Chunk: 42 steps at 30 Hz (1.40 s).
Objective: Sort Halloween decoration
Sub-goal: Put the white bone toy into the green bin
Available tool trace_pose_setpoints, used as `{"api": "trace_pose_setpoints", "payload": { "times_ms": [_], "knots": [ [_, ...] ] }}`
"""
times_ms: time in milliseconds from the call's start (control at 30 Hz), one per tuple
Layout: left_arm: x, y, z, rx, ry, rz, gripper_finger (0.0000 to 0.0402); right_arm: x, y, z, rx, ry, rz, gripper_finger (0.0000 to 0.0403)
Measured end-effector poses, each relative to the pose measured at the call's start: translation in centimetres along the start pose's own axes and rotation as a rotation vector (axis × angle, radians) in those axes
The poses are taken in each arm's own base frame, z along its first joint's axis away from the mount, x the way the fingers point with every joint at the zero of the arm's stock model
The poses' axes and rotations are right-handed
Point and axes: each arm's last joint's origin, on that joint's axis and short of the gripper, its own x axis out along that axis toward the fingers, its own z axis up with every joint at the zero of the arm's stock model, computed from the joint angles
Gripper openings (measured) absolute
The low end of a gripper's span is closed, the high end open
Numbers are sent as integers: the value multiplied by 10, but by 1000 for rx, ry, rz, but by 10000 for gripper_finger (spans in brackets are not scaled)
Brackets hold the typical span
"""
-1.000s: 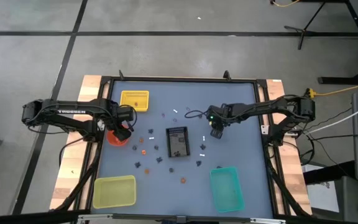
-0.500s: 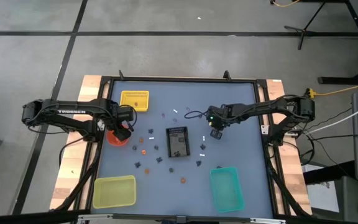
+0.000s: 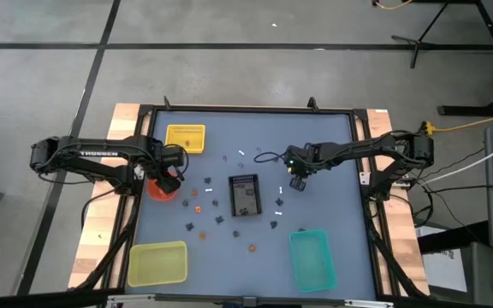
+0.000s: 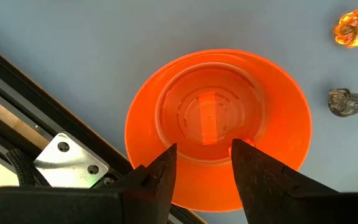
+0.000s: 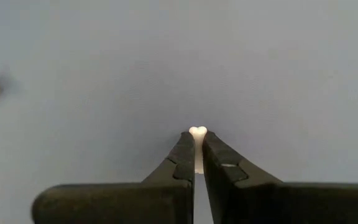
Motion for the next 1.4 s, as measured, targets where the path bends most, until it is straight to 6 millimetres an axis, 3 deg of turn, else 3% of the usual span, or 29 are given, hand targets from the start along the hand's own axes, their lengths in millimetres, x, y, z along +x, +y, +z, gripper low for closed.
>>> {"api": "trace_pose_setpoints", "payload": {
  "times_ms": [500,833,1067,1400],
  "knots": [
    [0,0,0,0,0,-1,136,-12,0,9,-23,8,43,14],
    [0,0,0,0,0,0,136,-27,7,26,-23,-31,259,14],
    [0,0,0,1,0,0,136,-41,34,29,-114,-23,338,14],
    [0,0,0,0,-1,0,136,-84,101,26,-299,-45,417,14]
  ]
}}
